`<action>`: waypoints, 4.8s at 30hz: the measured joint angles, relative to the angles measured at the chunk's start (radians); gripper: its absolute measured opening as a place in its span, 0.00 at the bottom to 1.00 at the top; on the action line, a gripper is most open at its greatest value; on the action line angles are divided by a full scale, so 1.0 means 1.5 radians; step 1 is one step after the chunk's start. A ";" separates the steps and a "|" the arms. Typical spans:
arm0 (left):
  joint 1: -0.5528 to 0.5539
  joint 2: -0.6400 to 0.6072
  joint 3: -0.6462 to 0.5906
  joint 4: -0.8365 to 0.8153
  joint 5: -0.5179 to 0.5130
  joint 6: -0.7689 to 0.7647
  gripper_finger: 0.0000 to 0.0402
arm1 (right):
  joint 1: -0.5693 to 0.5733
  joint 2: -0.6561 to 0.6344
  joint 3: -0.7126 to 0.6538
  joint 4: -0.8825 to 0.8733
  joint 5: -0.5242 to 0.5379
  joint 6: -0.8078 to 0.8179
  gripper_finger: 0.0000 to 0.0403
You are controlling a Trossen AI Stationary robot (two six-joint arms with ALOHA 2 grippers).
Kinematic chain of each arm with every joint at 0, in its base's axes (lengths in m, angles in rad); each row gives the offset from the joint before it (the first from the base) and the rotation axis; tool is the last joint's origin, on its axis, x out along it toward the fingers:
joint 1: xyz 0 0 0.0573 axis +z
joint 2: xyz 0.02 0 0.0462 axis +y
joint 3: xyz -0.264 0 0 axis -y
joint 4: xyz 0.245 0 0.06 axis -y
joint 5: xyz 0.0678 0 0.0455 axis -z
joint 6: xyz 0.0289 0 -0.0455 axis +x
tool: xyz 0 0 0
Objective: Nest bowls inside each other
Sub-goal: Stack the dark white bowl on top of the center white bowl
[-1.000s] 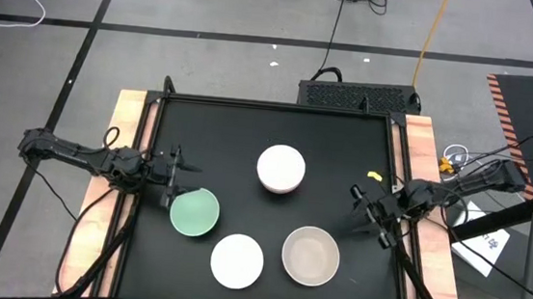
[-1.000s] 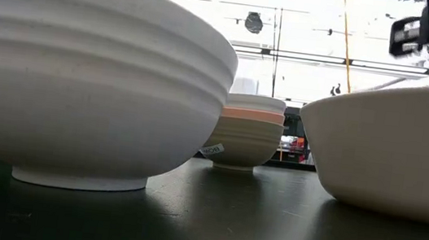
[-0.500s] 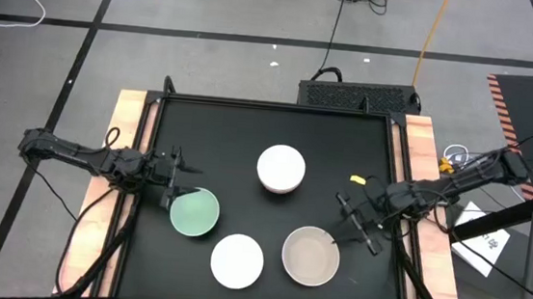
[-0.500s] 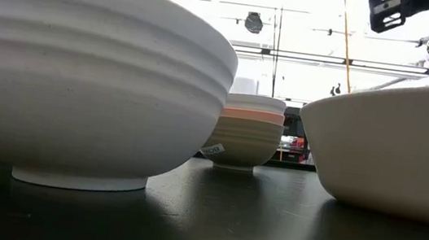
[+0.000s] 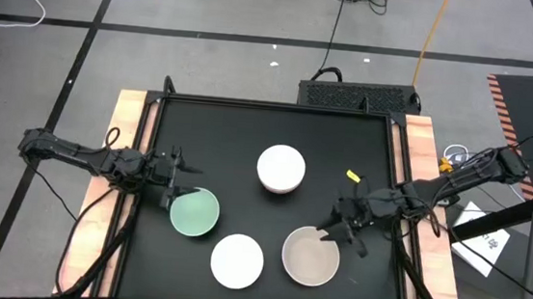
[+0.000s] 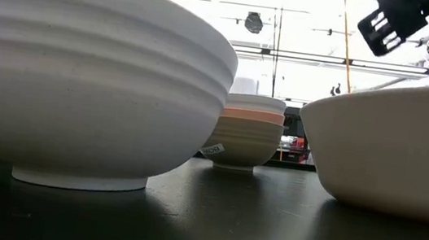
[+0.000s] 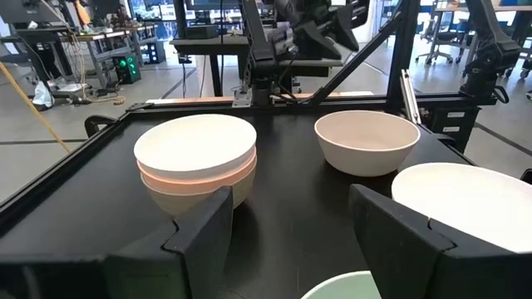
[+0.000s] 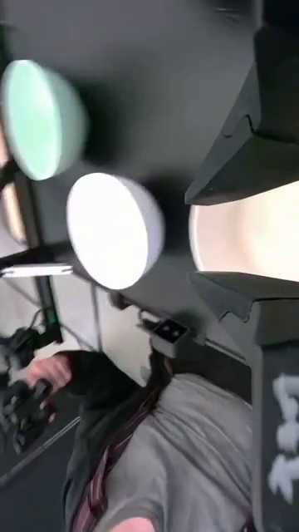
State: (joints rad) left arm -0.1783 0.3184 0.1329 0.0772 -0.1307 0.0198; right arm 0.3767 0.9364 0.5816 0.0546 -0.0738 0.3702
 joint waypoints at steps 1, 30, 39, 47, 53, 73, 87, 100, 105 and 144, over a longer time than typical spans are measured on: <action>0.000 0.000 0.000 0.000 0.000 0.001 0.60 | -0.002 0.000 0.000 -0.007 0.001 0.016 0.33; 0.000 0.000 0.000 -0.006 0.000 0.013 0.60 | -0.038 0.005 0.029 -0.184 -0.007 0.254 0.33; 0.000 0.001 0.000 -0.023 0.000 0.008 0.60 | -0.036 0.061 0.039 -0.184 -0.076 0.218 0.36; 0.000 0.001 0.000 -0.024 -0.017 0.008 0.60 | -0.079 0.065 0.070 -0.333 -0.091 0.216 0.52; 0.000 0.001 0.000 -0.031 -0.018 0.007 0.60 | -0.105 0.066 0.084 -0.395 -0.067 0.217 0.60; 0.000 0.001 0.000 -0.035 -0.029 0.013 0.60 | -0.106 0.281 0.186 -0.444 -0.128 0.199 0.61; 0.000 0.001 0.000 -0.046 -0.025 0.018 0.60 | -0.106 0.342 0.207 -0.473 -0.128 0.202 0.61; 0.000 0.001 0.000 -0.050 -0.024 0.019 0.60 | -0.106 0.343 0.206 -0.444 -0.125 0.199 0.60; 0.000 0.001 0.000 -0.050 -0.024 0.018 0.60 | -0.106 0.343 0.206 -0.438 -0.125 0.197 0.56; 0.000 0.001 0.000 -0.050 -0.024 0.018 0.60 | -0.106 0.343 0.206 -0.439 -0.129 0.164 0.02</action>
State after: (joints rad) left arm -0.1783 0.3195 0.1329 0.0017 -0.1661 0.0475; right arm 0.2180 1.4502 0.8902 -0.6037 -0.2677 0.6163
